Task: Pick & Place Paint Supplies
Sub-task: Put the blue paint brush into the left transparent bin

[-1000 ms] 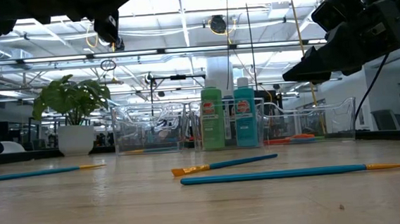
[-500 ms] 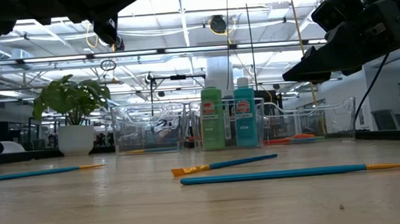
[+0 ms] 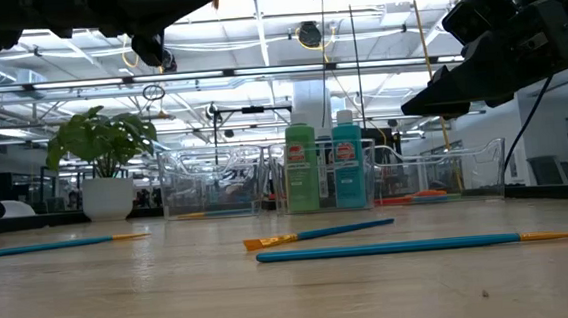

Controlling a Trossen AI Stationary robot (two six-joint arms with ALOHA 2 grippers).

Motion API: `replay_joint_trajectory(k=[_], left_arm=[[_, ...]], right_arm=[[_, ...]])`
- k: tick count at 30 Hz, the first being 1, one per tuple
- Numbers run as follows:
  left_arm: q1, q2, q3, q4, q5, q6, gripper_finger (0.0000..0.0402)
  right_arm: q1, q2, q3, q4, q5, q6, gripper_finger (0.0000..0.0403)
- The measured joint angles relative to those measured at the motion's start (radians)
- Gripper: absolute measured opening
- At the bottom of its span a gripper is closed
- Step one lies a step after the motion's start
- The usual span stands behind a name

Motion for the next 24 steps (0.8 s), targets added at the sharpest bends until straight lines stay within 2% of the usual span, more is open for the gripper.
replay_joint_trajectory(k=[10, 24], left_arm=[[0.0, 0.0, 0.0, -0.005, -0.031, -0.001, 0.0002], [0.0, 0.0, 0.0, -0.007, -0.181, -0.001, 0.0003]], right_arm=[[0.0, 0.0, 0.0, -0.001, 0.0, 0.0, 0.0171], [0.0, 0.0, 0.0, -0.002, 0.0, 0.0, 0.0171]])
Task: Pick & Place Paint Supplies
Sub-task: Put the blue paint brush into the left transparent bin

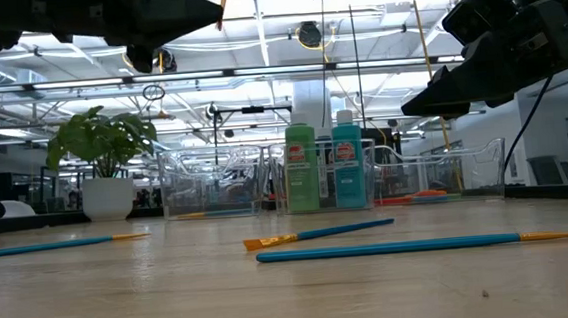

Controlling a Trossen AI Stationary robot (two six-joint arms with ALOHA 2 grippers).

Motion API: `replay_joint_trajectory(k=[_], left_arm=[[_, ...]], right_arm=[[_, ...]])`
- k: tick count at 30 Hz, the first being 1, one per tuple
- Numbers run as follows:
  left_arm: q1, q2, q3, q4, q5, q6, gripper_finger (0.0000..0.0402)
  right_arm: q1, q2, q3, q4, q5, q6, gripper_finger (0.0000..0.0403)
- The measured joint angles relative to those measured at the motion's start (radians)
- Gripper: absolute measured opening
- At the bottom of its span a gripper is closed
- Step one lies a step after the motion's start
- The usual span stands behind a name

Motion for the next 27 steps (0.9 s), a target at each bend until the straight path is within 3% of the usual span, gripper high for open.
replay_joint_trajectory(k=[9, 13, 20, 27], left_arm=[[-0.019, 0.002, 0.0, -0.013, -0.098, 0.025, 0.0002], [-0.041, 0.002, 0.057, -0.179, -0.209, 0.027, 0.0001], [-0.064, 0.008, 0.244, -0.653, -0.335, -0.051, 0.0001], [-0.09, 0.051, 0.29, -0.741, -0.369, -0.036, 0.0001]], right_arm=[[0.0, 0.0, 0.0, 0.0, 0.0, 0.0, 0.0171], [0.0, 0.0, 0.0, 0.0, 0.0, 0.0, 0.0171], [0.0, 0.0, 0.0, 0.0, 0.0, 0.0, 0.0171], [0.0, 0.0, 0.0, -0.001, 0.0, 0.0, 0.0171]])
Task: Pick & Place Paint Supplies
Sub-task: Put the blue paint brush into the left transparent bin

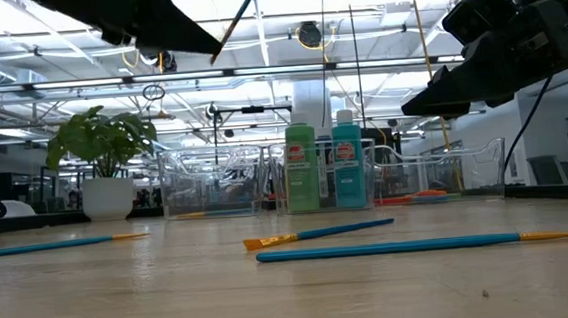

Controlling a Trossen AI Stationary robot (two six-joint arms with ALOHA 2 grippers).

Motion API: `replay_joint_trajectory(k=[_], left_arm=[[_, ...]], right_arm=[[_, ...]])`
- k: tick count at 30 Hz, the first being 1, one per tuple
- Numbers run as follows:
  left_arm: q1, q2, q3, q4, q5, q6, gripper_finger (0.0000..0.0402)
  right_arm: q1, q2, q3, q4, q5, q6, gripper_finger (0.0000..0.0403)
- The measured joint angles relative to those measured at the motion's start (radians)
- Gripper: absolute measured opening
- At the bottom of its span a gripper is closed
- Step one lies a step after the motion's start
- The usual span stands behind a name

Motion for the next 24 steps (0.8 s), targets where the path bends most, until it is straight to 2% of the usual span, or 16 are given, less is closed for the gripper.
replay_joint_trajectory(k=[7, 10, 24], left_arm=[[-0.001, 0.058, 0.001, -0.065, -0.03, 0.152, 0.0001], [-0.001, 0.089, 0.001, -0.107, -0.076, 0.174, 0.0001], [0.012, 0.108, 0.001, -0.131, -0.416, 0.171, 0.0001]], right_arm=[[0.0, 0.0, 0.0, 0.0, 0.0, 0.0, 0.0171], [0.0, 0.0, 0.0, 0.0, 0.0, 0.0, 0.0171], [0.0, 0.0, 0.0, 0.0, 0.0, 0.0, 0.0171]])
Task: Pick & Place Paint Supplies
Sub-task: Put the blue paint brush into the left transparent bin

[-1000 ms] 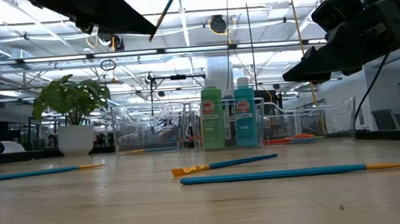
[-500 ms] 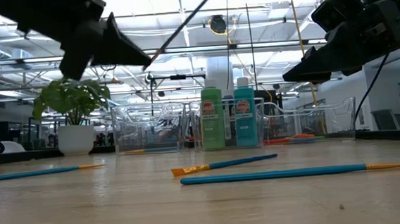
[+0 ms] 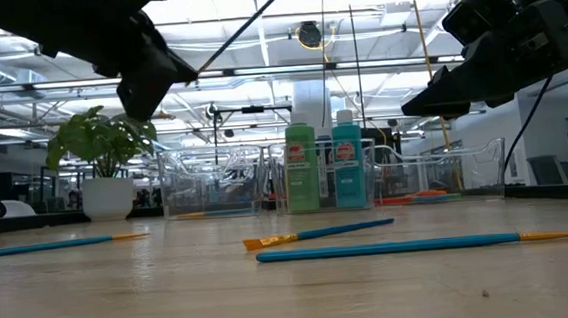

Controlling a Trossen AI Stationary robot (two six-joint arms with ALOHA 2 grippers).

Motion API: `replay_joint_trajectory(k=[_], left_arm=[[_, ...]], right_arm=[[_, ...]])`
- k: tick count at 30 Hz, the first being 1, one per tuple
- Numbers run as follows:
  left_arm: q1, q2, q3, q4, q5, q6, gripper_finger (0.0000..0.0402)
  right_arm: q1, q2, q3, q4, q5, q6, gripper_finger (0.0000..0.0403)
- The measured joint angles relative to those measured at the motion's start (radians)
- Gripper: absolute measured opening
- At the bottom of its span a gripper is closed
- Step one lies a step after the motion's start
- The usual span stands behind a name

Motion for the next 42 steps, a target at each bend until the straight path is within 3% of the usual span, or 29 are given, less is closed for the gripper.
replay_joint_trajectory(k=[7, 25, 28, 33, 36, 42], left_arm=[[0.001, 0.0, 0.0, -0.001, -0.07, -0.003, 0.0001], [0.001, 0.0, 0.0, -0.001, -0.071, -0.022, 0.0001], [0.009, 0.0, 0.0, 0.0, 0.023, -0.069, 0.0001], [0.074, 0.0, 0.0, -0.012, 0.304, -0.209, 0.0001], [0.127, 0.0, -0.002, -0.019, 0.389, -0.298, 0.0001], [0.192, -0.001, -0.093, 0.312, 0.644, -0.204, 0.0001]], right_arm=[[0.0, 0.0, 0.0, 0.0, 0.0, 0.0, 0.0171], [0.0, 0.0, 0.0, 0.0, 0.0, 0.0, 0.0171], [0.0, 0.0, 0.0, 0.0, 0.0, 0.0, 0.0171], [0.0, 0.0, 0.0, 0.0, 0.0, 0.001, 0.0171], [0.0, 0.0, 0.0, 0.0, 0.0, 0.014, 0.0171], [0.0, 0.0, 0.0, -0.009, 0.0, 0.016, 0.0171]])
